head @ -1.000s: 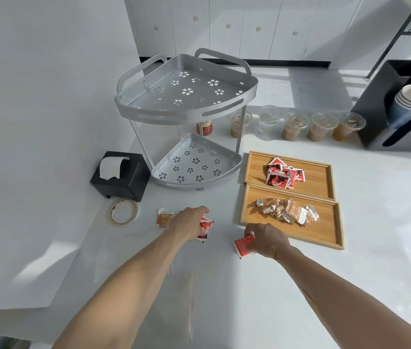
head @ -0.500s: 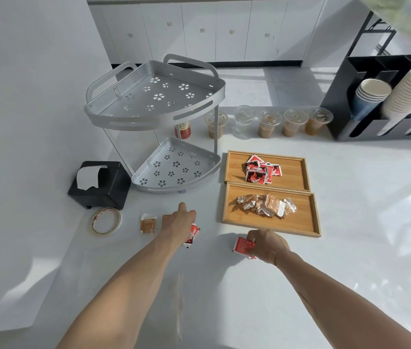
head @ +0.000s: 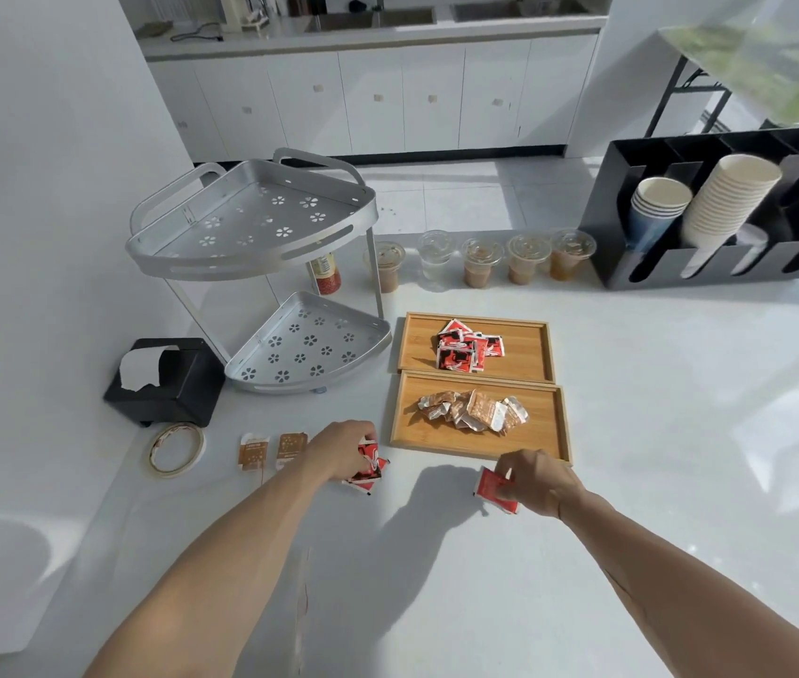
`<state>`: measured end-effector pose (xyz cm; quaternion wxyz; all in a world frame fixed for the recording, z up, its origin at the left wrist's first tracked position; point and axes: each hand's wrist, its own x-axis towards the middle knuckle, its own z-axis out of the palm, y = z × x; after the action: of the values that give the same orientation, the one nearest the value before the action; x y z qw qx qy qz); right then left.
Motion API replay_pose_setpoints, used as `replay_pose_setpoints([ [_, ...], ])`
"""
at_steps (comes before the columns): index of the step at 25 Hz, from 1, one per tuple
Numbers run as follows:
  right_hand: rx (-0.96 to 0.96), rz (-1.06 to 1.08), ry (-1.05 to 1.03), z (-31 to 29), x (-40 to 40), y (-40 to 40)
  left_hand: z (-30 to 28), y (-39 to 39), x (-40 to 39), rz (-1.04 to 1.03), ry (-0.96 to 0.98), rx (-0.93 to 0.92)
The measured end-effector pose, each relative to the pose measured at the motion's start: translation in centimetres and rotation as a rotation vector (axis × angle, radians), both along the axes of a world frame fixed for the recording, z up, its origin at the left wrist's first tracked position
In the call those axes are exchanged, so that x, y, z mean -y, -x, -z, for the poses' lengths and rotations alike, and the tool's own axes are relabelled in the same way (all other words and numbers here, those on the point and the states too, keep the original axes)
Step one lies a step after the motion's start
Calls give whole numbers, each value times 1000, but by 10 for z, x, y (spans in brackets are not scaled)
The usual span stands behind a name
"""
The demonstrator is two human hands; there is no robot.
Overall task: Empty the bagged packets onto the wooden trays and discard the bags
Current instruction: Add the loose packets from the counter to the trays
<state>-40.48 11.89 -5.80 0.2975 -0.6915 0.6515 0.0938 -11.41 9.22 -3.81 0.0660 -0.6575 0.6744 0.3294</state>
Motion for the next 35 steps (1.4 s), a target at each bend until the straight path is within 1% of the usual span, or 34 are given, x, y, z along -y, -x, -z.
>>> replay_pose_setpoints([
  [3,34,25,31,-11,8,24,-4,19,12,-56,4,-125],
  [6,23,24,40,-24,25,49,-11,35,31,-92,7,-202],
  [10,-3,57,68,-34,59,70,-20,51,66,-133,12,-256],
  [14,41,79,122,-42,99,76,-28,58,110,-165,46,-282],
  [18,79,123,167,-40,140,75,-29,68,152,-158,88,-251],
  [22,56,137,146,-25,177,71,-21,74,189,-145,113,-194],
  [25,48,131,114,-8,203,65,-4,81,213,-119,98,-145],
  [30,69,56,48,19,226,56,24,84,227,-88,22,-170],
  [35,30,89,133,34,227,53,43,89,224,-78,95,-165],
])
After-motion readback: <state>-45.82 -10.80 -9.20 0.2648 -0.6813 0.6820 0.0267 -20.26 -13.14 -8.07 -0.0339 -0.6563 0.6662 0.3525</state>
